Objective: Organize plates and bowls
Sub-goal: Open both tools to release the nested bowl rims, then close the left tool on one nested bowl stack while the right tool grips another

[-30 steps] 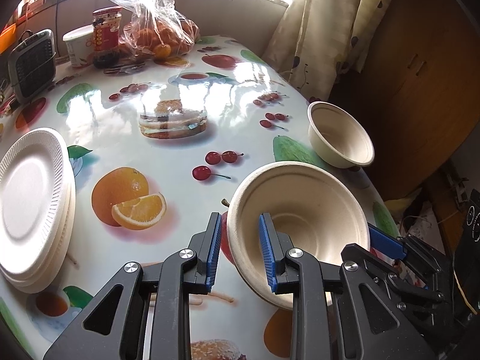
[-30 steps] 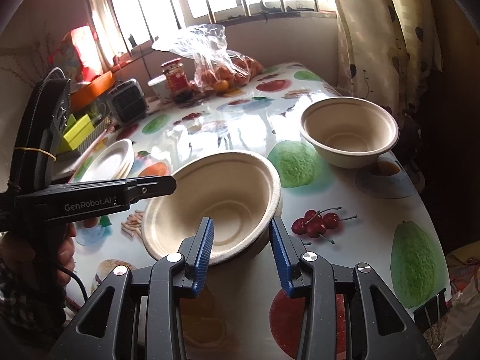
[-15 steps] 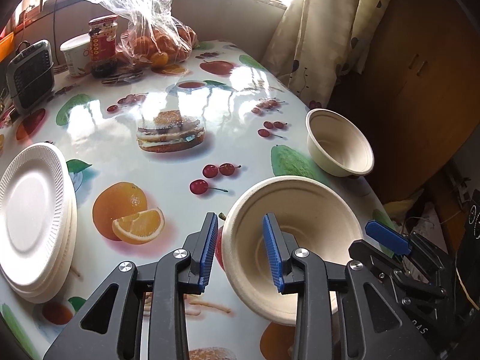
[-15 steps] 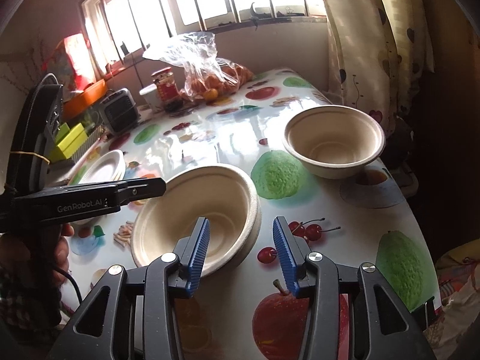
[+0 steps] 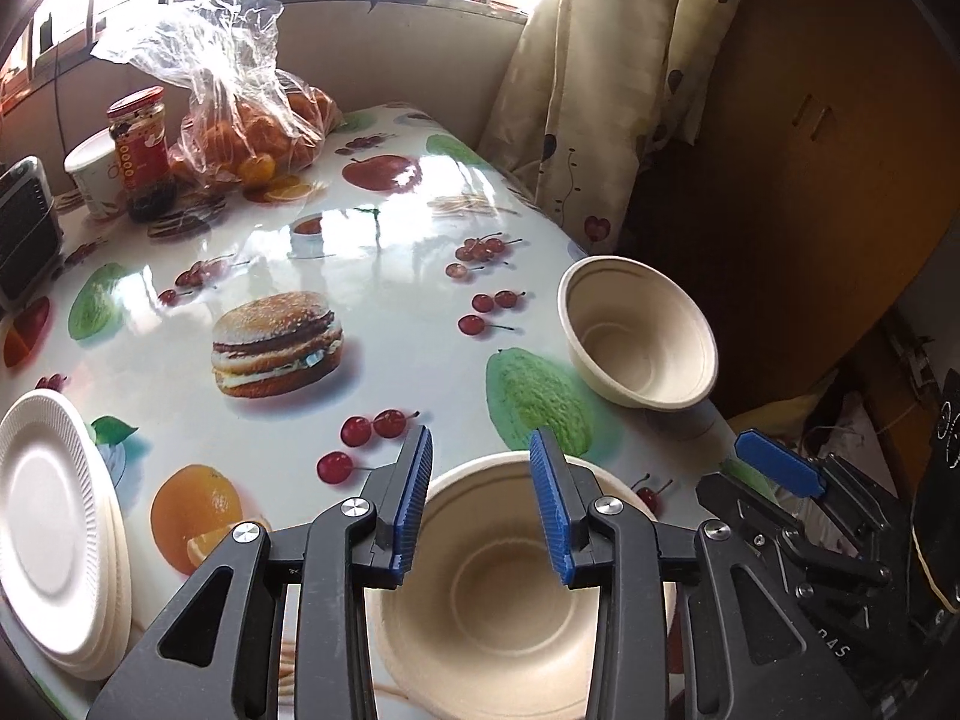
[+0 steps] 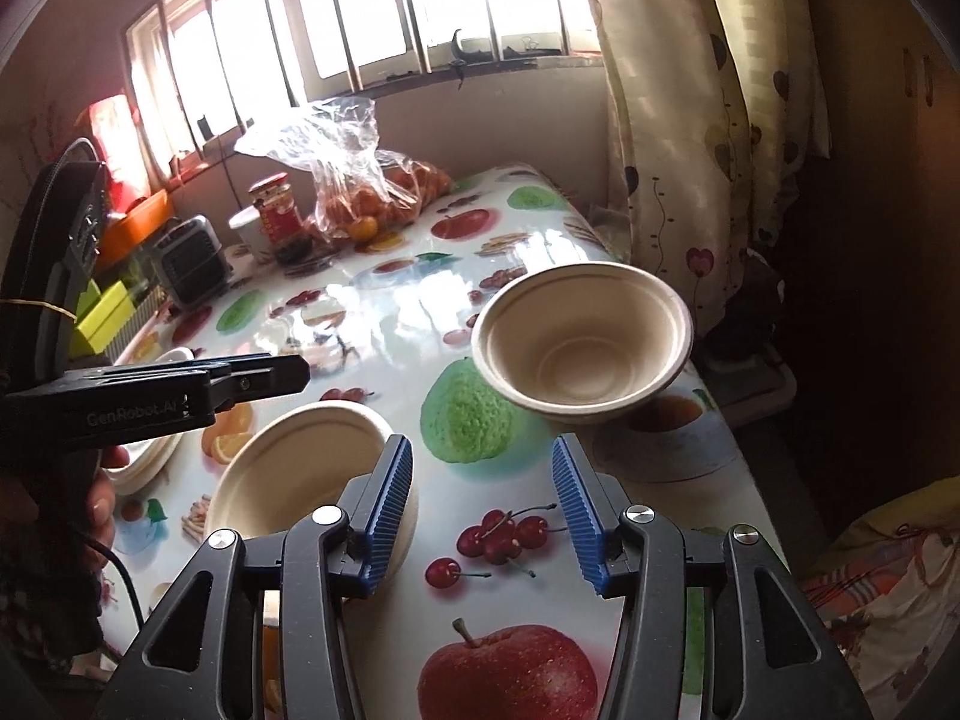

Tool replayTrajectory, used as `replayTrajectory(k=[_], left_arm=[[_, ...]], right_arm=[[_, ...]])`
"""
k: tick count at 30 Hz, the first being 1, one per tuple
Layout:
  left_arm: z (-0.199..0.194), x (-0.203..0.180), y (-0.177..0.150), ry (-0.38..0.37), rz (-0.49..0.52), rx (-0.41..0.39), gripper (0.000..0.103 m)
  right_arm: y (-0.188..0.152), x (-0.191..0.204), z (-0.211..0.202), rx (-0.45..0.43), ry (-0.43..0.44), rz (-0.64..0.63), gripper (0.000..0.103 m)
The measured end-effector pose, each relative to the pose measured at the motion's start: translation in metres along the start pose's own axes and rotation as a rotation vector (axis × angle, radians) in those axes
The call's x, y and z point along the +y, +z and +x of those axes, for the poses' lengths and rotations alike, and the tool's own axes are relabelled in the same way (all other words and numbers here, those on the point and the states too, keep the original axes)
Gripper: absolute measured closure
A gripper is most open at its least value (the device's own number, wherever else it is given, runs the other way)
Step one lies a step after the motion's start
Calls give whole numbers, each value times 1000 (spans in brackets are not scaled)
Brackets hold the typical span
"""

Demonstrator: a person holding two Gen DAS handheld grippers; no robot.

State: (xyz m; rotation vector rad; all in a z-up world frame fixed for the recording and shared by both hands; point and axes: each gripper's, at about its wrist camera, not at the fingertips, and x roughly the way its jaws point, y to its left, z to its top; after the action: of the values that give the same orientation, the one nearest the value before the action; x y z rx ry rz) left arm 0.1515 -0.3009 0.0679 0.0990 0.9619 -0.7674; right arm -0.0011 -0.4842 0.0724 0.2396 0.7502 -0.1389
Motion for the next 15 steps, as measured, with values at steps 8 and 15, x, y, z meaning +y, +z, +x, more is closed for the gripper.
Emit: replayTrajectory(k=[8,15], left_arm=[[18,-14,24,-19,32,13,68],[37,-23,42,-29,36,35,68]], right_arm=[[14,-22,7,-2,-54,18,54],[26,-44,18,-1,-94,44,54]])
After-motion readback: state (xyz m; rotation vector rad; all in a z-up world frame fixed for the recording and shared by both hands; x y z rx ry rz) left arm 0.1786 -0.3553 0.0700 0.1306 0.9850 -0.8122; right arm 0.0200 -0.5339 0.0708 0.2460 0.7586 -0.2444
